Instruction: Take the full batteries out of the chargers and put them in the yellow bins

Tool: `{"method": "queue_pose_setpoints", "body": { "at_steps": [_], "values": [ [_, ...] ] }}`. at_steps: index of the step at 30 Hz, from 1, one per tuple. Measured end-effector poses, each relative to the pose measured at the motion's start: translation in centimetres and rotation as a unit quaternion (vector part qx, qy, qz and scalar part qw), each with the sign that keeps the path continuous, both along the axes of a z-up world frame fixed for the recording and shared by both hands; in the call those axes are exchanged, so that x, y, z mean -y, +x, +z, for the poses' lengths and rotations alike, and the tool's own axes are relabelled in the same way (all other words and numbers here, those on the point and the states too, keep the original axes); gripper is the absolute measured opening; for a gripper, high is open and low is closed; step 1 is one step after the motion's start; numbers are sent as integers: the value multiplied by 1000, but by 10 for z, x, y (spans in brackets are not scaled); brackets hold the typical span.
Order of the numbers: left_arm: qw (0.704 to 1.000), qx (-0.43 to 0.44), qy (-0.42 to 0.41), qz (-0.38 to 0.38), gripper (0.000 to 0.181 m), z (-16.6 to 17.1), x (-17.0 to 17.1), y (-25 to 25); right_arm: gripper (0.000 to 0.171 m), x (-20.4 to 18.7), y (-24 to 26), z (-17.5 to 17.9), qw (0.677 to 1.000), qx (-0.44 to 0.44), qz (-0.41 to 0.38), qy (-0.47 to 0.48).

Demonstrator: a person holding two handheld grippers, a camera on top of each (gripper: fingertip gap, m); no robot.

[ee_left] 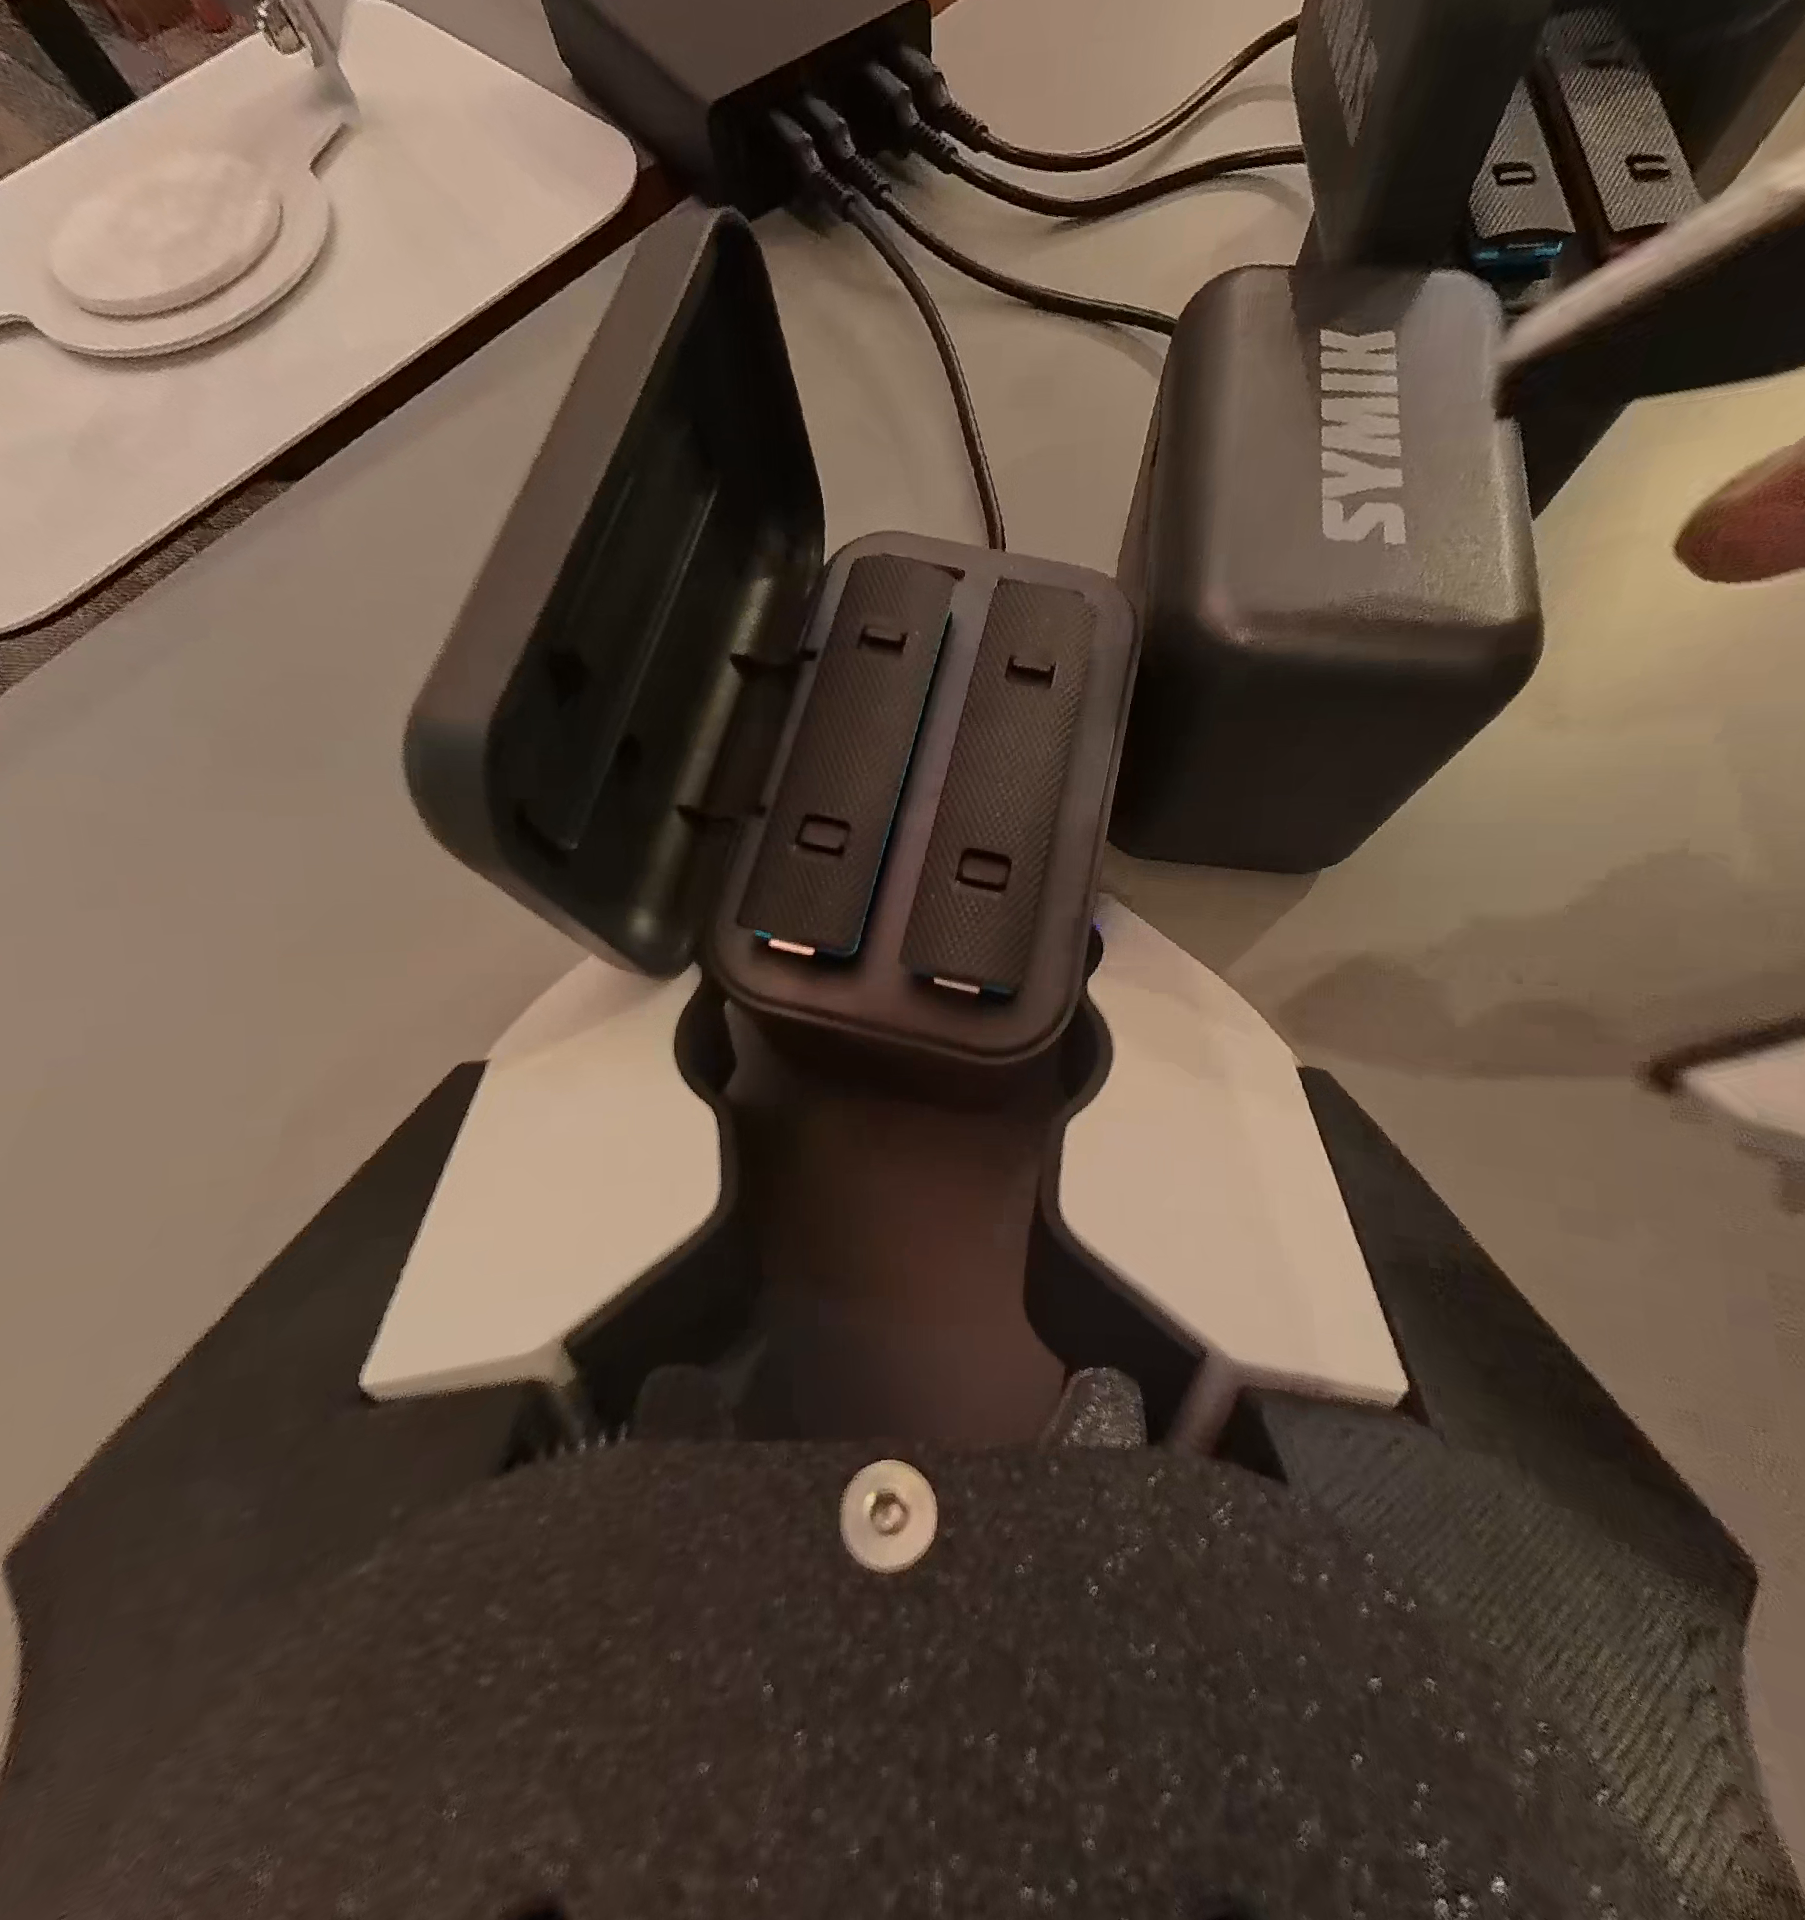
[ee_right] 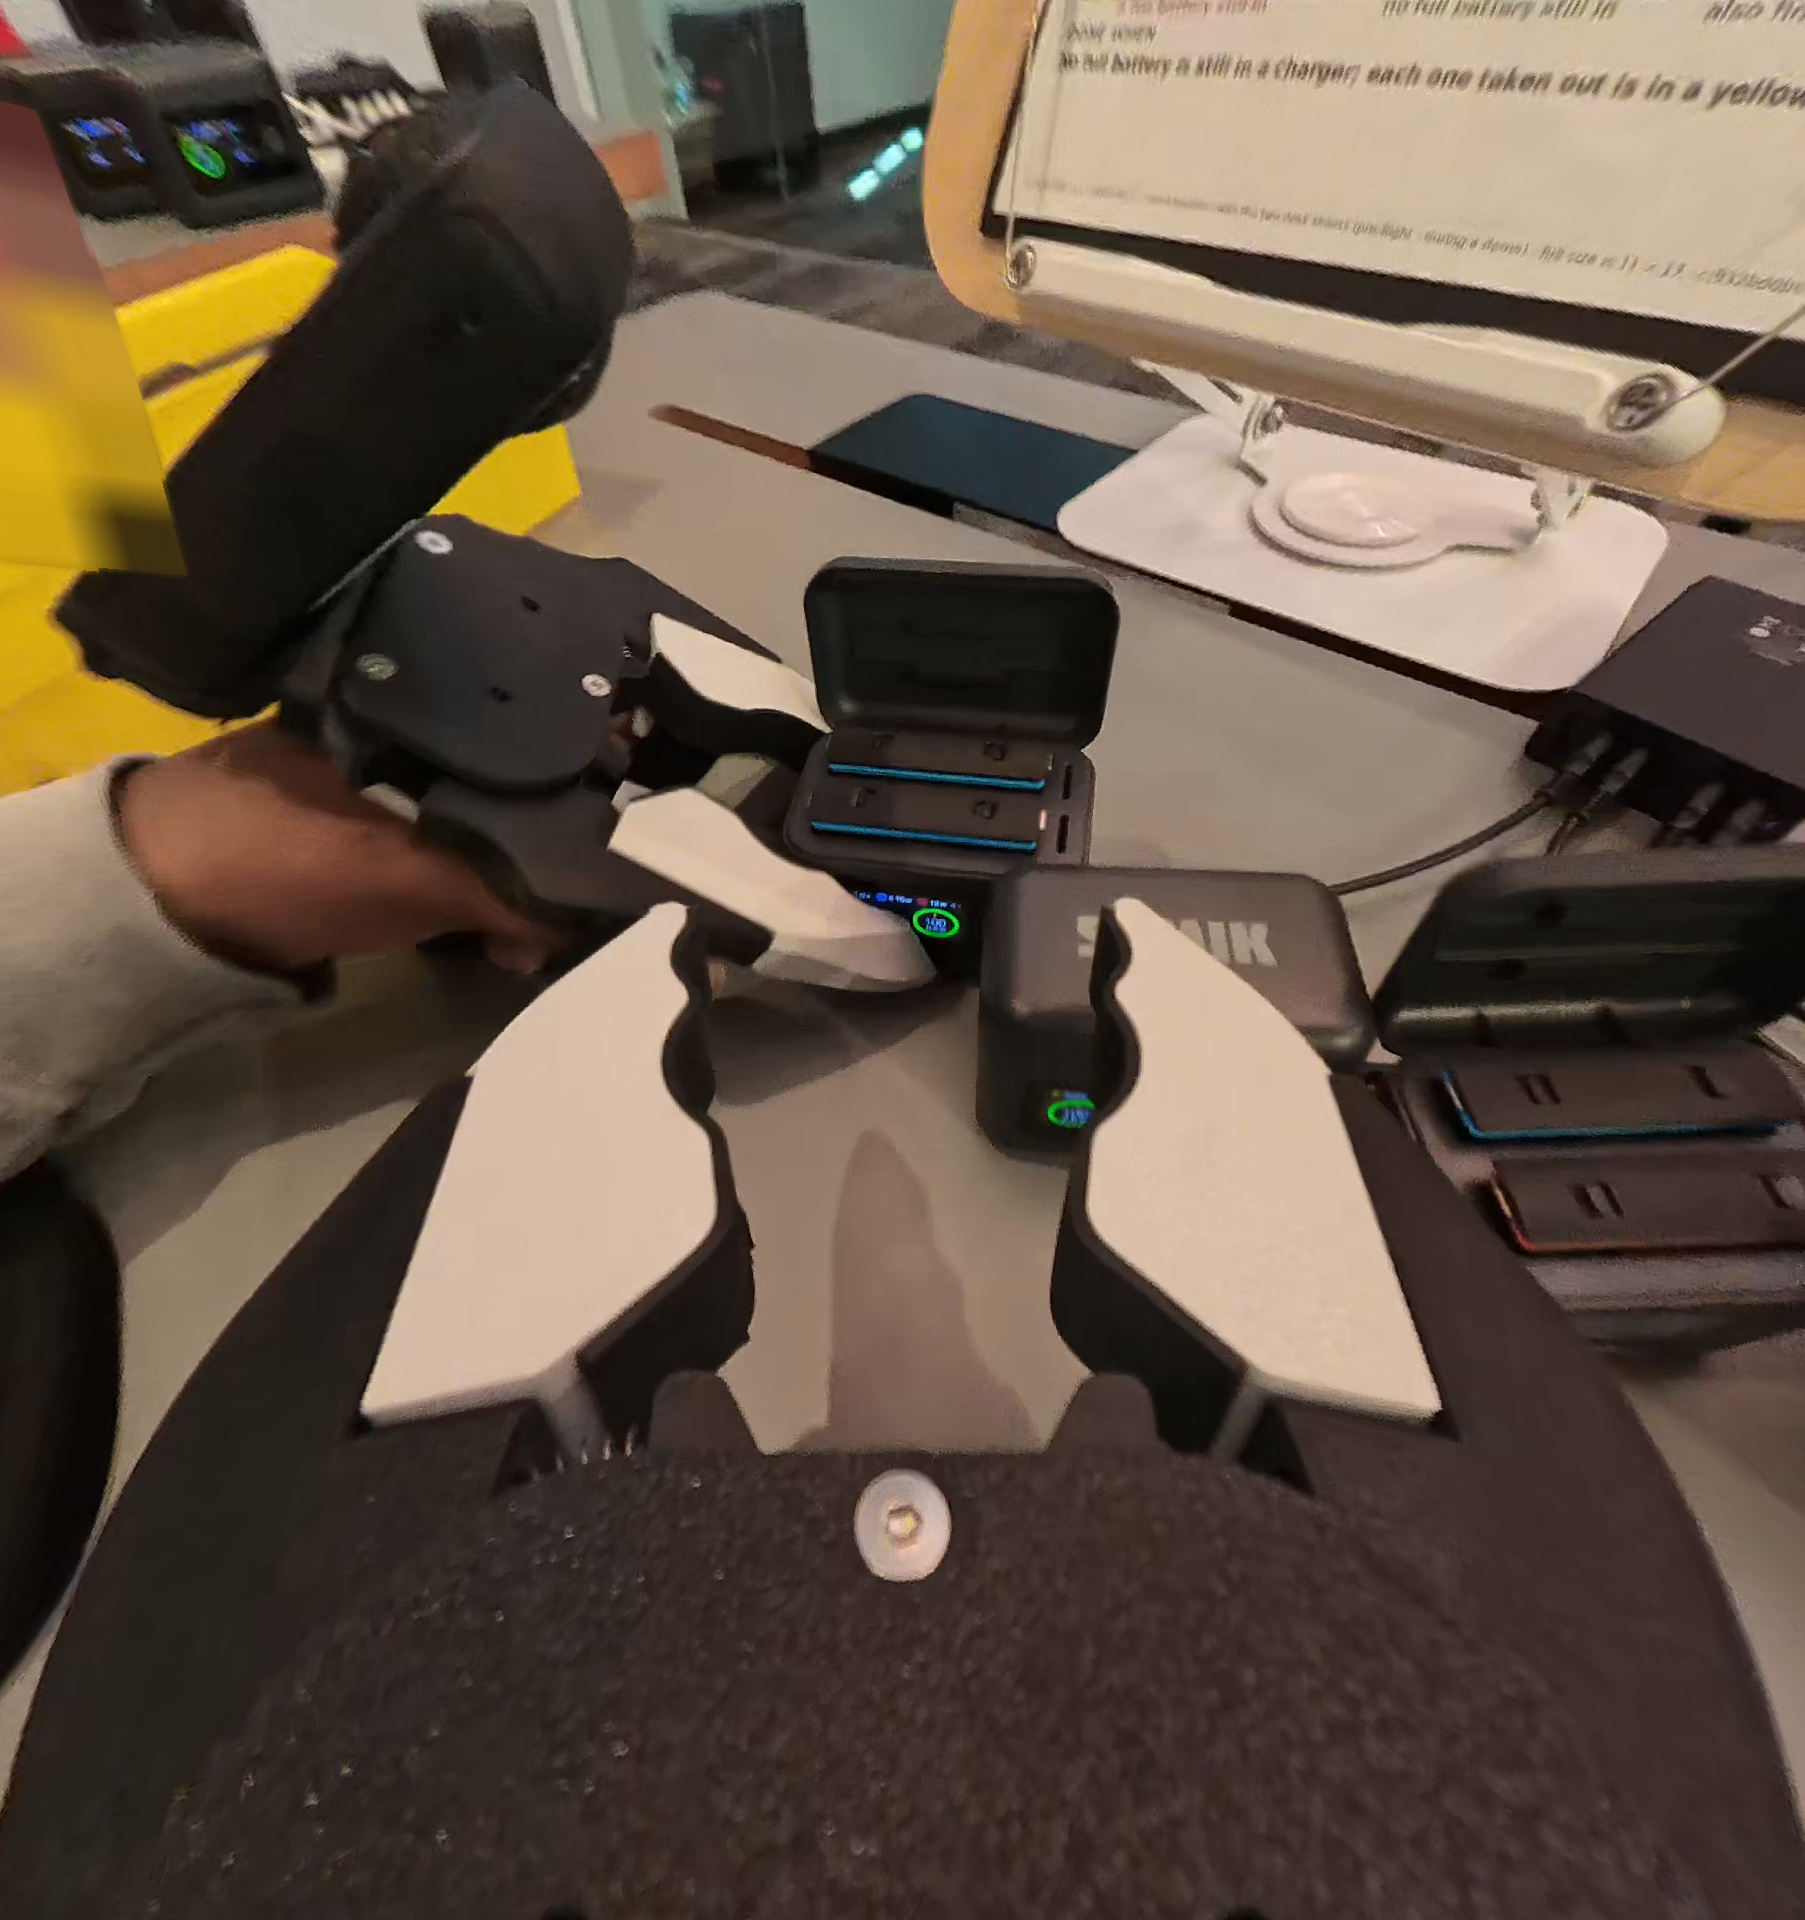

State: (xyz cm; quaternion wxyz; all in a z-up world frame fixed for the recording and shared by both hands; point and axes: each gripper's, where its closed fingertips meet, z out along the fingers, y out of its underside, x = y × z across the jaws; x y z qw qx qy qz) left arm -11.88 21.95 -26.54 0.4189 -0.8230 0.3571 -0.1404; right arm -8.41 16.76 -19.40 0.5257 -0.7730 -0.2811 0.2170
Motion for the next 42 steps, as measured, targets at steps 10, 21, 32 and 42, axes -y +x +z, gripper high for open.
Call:
{"method": "queue_pose_setpoints", "body": {
  "at_steps": [10, 21, 32, 42],
  "values": [
    [1000, -3, 4, 12, 63, 0, 0, -1, 72, -41, -27, -23, 977, 188, -22, -99],
    [1000, -1, 1, 28, 63, 0, -1, -3, 62, -43, -31, -32, 947, 227, -7, -226],
    [999, 7, -9, 31, 61, -1, 0, -4, 57, -44, -32, -31, 955, 202, -20, -216],
    [999, 15, -23, 33, 62, -2, -1, -6, 57, -51, -34, 20, 979, 113, -14, -167]
  ]
}}
